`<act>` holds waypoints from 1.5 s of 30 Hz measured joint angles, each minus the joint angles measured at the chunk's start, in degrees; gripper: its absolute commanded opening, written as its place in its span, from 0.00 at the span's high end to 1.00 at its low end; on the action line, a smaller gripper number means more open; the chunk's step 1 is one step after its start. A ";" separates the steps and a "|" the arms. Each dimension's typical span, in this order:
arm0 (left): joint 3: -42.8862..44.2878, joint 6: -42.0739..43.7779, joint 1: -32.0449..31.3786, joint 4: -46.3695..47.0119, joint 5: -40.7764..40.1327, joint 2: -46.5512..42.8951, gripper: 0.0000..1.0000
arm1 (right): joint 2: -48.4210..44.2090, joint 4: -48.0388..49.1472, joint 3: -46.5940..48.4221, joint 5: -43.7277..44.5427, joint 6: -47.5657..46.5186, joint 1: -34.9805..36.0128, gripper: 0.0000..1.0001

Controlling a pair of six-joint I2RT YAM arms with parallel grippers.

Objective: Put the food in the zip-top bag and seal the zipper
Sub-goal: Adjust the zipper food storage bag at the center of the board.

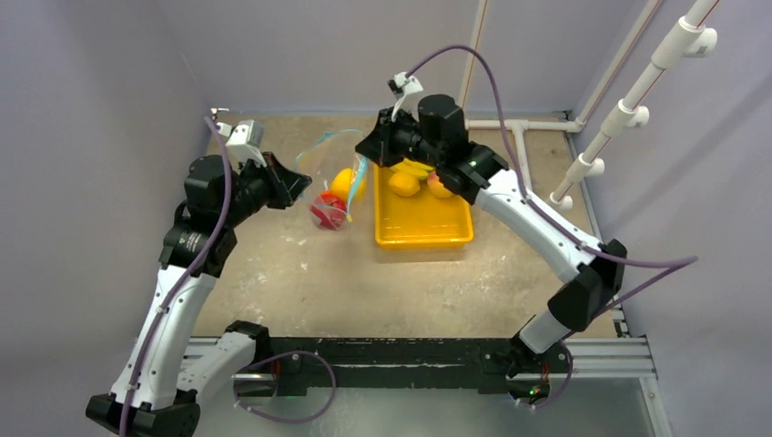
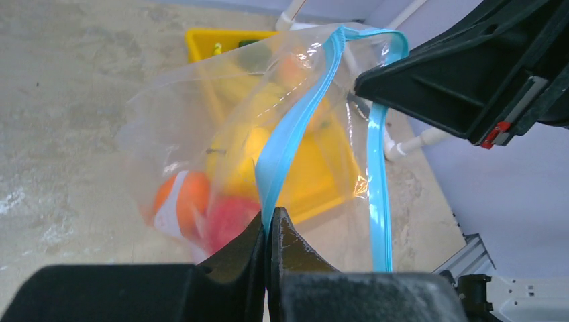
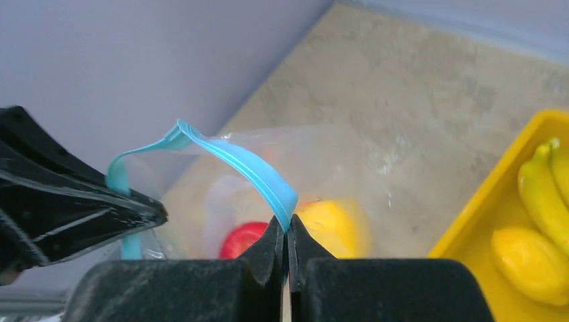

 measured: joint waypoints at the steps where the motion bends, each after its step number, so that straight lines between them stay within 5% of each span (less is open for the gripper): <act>1: 1.03 0.02 0.00 -0.09 0.33 -0.66 1.00 | -1.05 0.11 1.46 0.44 0.02 0.24 1.00; 8: 1.99 -0.98 0.00 -0.48 0.50 -2.34 1.00 | -1.62 0.02 4.46 3.39 -0.20 0.79 1.00; 16: -6.19 -5.77 0.00 0.57 2.97 -0.94 1.00 | 3.63 -1.49 -6.69 4.61 0.11 0.81 0.99; 18: -7.13 -6.78 0.02 0.72 3.32 -0.87 1.00 | 3.89 -1.68 -7.43 4.61 0.11 0.90 0.94; 23: -7.23 -7.98 0.00 0.74 3.08 -0.98 1.00 | 3.23 -1.51 -7.43 4.74 0.07 1.97 0.59; 27: -7.23 -8.07 0.00 0.35 1.84 -0.96 1.00 | 1.57 -1.53 -7.43 5.55 -0.17 3.17 0.47; 45: -7.02 -10.08 0.02 0.35 -2.40 0.00 1.00 | -4.83 -5.22 -11.65 10.16 4.28 5.18 0.31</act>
